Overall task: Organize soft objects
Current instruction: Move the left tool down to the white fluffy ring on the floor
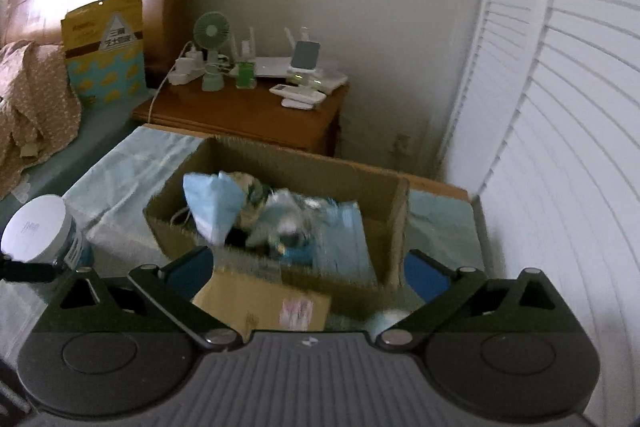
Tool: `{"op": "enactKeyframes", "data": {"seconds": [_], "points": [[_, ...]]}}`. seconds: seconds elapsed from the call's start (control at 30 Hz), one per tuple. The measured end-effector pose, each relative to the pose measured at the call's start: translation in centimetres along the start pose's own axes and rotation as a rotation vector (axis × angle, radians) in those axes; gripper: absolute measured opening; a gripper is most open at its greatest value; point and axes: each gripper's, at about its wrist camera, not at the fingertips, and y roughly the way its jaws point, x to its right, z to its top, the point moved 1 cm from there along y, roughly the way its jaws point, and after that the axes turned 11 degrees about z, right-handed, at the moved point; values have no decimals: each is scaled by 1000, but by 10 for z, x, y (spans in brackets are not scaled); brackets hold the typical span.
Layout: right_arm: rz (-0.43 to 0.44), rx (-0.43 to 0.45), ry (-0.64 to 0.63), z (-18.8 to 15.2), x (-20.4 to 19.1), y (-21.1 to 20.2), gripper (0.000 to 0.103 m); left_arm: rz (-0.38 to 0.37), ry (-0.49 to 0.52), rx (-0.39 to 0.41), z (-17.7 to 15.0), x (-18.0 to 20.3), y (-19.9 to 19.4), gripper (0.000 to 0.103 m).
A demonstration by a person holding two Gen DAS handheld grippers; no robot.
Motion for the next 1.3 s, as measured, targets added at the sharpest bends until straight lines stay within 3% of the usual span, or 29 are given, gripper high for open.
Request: {"op": "enactKeyframes", "data": {"seconds": [0.5, 0.73, 1.03, 1.3], "points": [[-61, 11, 157, -78, -1, -50, 103, -23, 77, 6, 11, 14, 21, 102], [-64, 10, 165, -83, 4, -49, 103, -5, 121, -2, 16, 19, 37, 101], [-58, 8, 169, -83, 7, -44, 103, -8, 95, -32, 17, 17, 49, 89], [-46, 6, 164, -83, 4, -42, 103, 136, 67, -23, 24, 5, 44, 83]]}}
